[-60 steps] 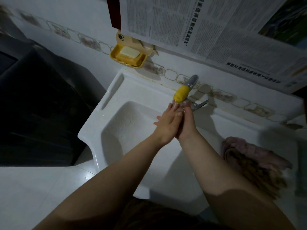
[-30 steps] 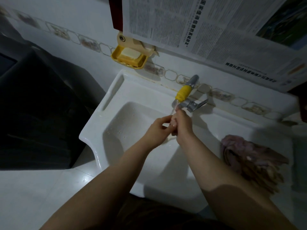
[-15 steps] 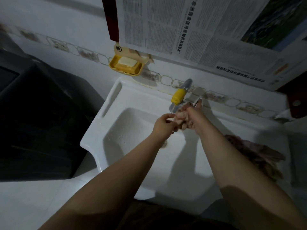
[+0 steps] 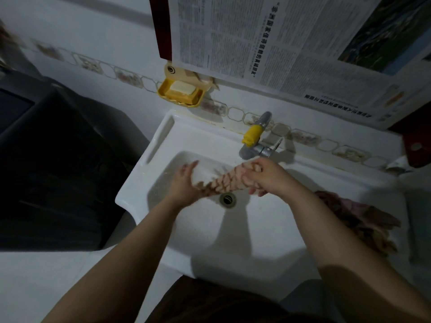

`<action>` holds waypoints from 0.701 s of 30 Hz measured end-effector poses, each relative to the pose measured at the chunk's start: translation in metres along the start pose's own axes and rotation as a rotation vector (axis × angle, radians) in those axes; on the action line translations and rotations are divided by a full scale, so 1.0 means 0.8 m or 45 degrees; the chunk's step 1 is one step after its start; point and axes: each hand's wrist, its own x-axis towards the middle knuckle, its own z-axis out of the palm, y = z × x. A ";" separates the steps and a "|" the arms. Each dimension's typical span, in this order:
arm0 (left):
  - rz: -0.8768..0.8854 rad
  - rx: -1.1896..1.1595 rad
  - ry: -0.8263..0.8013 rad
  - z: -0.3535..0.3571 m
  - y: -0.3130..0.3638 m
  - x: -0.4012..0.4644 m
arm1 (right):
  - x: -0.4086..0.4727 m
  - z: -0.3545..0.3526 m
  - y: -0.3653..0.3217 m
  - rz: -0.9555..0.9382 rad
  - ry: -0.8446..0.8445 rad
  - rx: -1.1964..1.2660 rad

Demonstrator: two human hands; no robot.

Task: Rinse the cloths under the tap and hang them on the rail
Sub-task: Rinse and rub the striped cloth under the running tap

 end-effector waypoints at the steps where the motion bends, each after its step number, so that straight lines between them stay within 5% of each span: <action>1: 0.166 -0.013 -0.147 0.005 0.013 -0.011 | -0.004 0.009 -0.008 -0.014 -0.115 0.075; 4: 0.280 -0.555 -0.390 0.030 0.039 -0.039 | -0.017 0.024 -0.022 0.004 -0.379 0.318; 7: 0.148 -0.881 -0.279 0.038 0.042 -0.043 | -0.028 0.008 -0.027 0.018 -0.411 0.527; 10: 0.157 -0.964 -0.197 0.020 0.039 -0.038 | -0.030 -0.024 -0.010 -0.010 -0.268 0.273; 16: 0.408 -0.396 -0.206 -0.022 0.056 -0.025 | -0.038 -0.043 0.037 0.084 -0.174 0.300; 21: 0.466 0.551 -0.188 -0.049 0.056 -0.018 | -0.050 -0.037 0.030 -0.004 0.102 0.434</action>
